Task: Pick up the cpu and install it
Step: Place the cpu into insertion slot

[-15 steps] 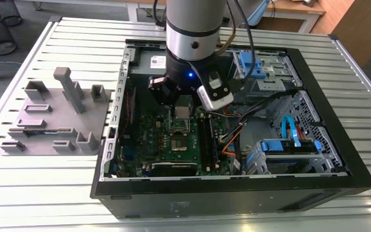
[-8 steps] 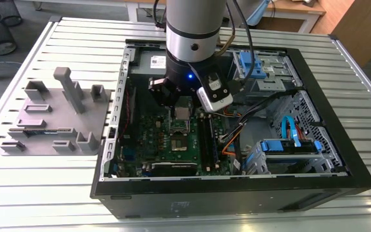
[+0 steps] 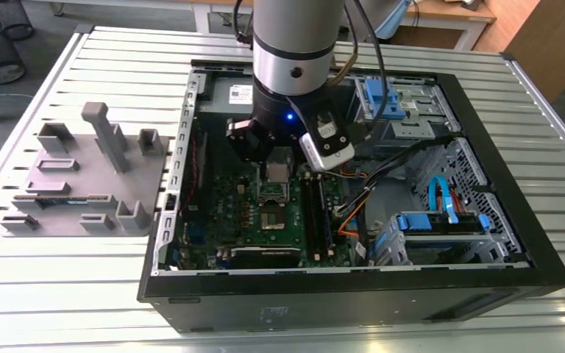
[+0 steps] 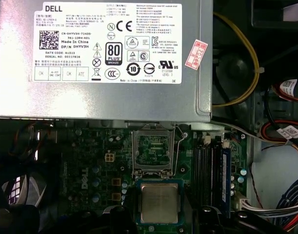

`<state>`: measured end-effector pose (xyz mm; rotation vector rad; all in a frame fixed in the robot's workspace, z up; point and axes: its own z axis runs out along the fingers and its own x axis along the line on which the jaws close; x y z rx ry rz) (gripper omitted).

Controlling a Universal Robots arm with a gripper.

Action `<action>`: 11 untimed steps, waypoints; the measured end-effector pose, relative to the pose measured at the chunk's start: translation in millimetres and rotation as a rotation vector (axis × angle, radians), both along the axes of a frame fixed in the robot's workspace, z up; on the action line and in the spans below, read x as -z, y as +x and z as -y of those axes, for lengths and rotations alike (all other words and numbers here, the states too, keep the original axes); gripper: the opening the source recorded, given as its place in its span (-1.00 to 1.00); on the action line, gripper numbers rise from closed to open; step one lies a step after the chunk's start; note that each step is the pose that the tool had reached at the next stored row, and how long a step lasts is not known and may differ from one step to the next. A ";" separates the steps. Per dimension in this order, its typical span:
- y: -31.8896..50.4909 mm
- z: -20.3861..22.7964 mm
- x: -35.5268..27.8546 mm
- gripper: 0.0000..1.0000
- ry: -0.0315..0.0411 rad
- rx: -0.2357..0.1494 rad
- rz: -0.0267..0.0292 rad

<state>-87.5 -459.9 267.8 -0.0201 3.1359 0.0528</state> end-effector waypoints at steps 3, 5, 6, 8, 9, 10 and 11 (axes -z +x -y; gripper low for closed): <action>0.1 2.5 0.7 -0.06 -0.0002 0.000 -0.0001; 0.1 5.2 1.4 -0.06 -0.0003 0.000 -0.0001; 0.1 6.8 1.9 -0.06 -0.0002 0.000 -0.0001; 0.1 10.4 3.2 -0.06 -0.0002 0.000 -0.0001; 0.1 12.3 4.0 -0.06 -0.0001 0.000 0.0000; 0.1 14.1 4.7 -0.06 -0.0002 0.000 -0.0001; 0.1 15.8 5.5 -0.06 -0.0002 0.000 -0.0001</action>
